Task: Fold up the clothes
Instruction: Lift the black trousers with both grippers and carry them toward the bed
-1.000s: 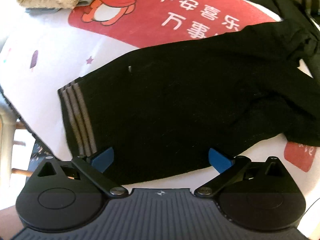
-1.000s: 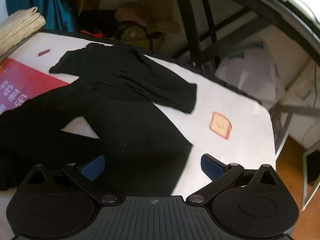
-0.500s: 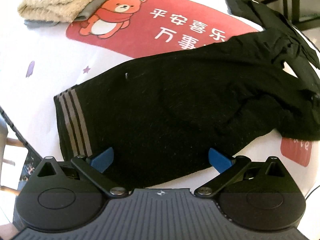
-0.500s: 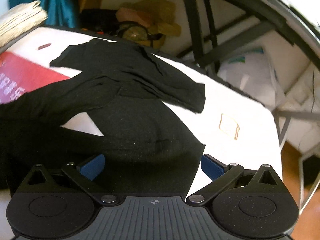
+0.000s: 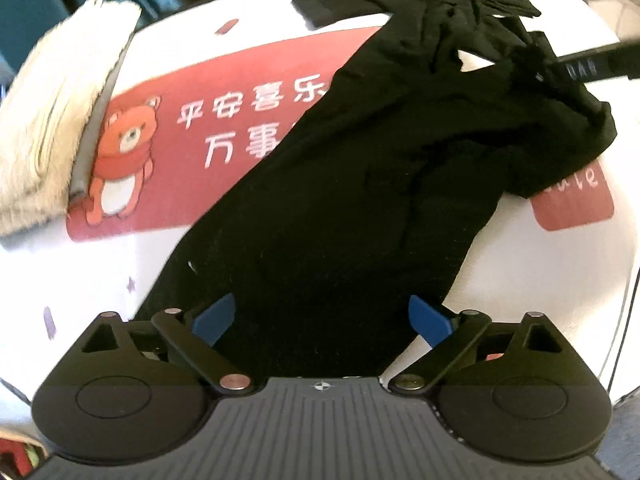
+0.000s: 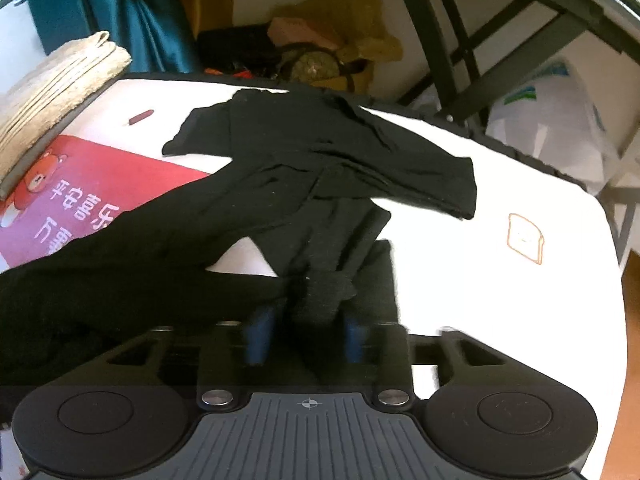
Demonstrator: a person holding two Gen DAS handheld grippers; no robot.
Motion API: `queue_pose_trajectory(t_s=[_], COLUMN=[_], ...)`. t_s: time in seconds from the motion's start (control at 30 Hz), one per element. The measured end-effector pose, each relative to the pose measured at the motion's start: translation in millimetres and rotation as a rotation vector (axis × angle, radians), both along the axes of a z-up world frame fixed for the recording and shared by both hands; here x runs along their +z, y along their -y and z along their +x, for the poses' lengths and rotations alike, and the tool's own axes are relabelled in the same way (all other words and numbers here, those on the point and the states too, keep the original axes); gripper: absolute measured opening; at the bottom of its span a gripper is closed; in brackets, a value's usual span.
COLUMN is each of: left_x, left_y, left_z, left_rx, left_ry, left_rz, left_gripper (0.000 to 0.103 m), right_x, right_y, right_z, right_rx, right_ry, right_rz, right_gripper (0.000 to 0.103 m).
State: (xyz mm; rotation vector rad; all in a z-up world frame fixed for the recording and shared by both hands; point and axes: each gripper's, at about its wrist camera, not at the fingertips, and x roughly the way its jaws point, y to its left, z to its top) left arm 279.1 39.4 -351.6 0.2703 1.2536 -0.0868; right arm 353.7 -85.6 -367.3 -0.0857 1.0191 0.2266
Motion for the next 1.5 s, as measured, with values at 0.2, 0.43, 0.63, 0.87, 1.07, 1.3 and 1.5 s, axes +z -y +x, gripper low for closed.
queue_pose_trajectory(t_s=[0.2, 0.43, 0.63, 0.87, 1.07, 1.3, 1.5], left_x=[-2.5, 8.9, 42.4, 166.0, 294.8, 363.4, 354.4], left_y=[-16.2, -32.2, -63.9, -122.2, -131.3, -127.6, -86.9], left_z=[-1.9, 8.3, 15.7, 10.8, 3.5, 4.9, 40.3], left_rx=[0.074, 0.136, 0.310, 0.500, 0.274, 0.154, 0.088], left_ry=[-0.010, -0.033, 0.034, 0.357, 0.730, 1.005, 0.885], left_rz=[-0.090, -0.153, -0.195, -0.377, -0.578, -0.898, -0.977], left_gripper=[0.094, 0.025, 0.015, 0.014, 0.014, 0.001, 0.001], right_x=[-4.7, -3.0, 42.2, 150.6, 267.2, 403.2, 443.1], right_y=[13.7, 0.2, -13.1, 9.7, 39.9, 75.2, 124.1], right_z=[8.5, 0.4, 1.3, 0.5, -18.3, -40.2, -95.4], right_rx=[-0.136, -0.027, 0.054, -0.060, -0.112, -0.171, -0.226], right_ry=[0.005, -0.003, -0.083, 0.080, 0.326, 0.612, 0.707], right_rz=[-0.014, -0.004, 0.277, 0.466, 0.497, 0.528, 0.482], right_gripper=[0.095, 0.036, 0.012, 0.012, 0.012, 0.012, 0.012])
